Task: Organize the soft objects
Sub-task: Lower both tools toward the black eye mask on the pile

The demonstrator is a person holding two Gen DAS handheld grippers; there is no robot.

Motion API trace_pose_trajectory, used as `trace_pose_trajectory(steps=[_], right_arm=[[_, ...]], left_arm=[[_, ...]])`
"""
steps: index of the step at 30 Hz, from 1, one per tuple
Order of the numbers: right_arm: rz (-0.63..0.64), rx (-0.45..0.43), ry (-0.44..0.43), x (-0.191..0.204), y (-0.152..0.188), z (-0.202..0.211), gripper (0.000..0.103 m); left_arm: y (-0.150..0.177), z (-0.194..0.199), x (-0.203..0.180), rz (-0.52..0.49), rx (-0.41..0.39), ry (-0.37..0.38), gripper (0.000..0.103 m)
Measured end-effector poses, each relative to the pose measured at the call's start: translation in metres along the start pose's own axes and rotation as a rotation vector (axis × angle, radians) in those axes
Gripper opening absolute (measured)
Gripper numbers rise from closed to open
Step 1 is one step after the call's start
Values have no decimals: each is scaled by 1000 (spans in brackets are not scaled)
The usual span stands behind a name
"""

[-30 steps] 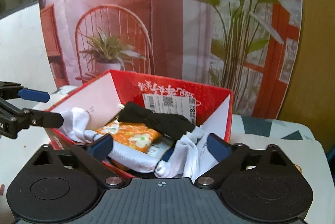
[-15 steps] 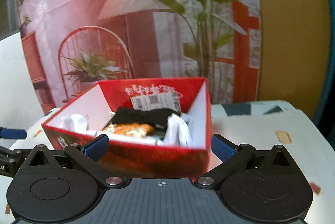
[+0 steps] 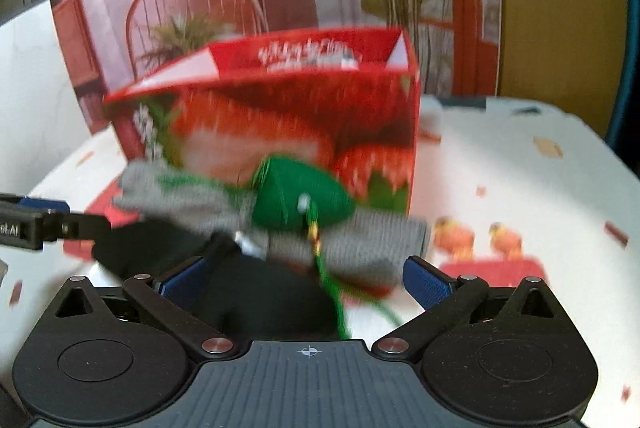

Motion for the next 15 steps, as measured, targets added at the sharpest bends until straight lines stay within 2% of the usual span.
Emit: trace_pose_trajectory(steps=[7,11,15], right_arm=[[54,14,-12,9,15,1,103],[93,11,-22,16,18,0,103],[86,13,-21,15,19,-2,103]], left_arm=[[23,2,0,29,-12,1,103],[24,3,4,66,-29,-1,103],[21,2,4,54,-41,-17,102]])
Point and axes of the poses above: each gripper's, at about its wrist camera, not at the fingertips, and z roughly against the way its jaws point, x to its left, y to its underside, the point moved 6 cm from there along -z, roughly the way its jaws point, and after that the axes turned 13 degrees about y, right-handed, at the moved point
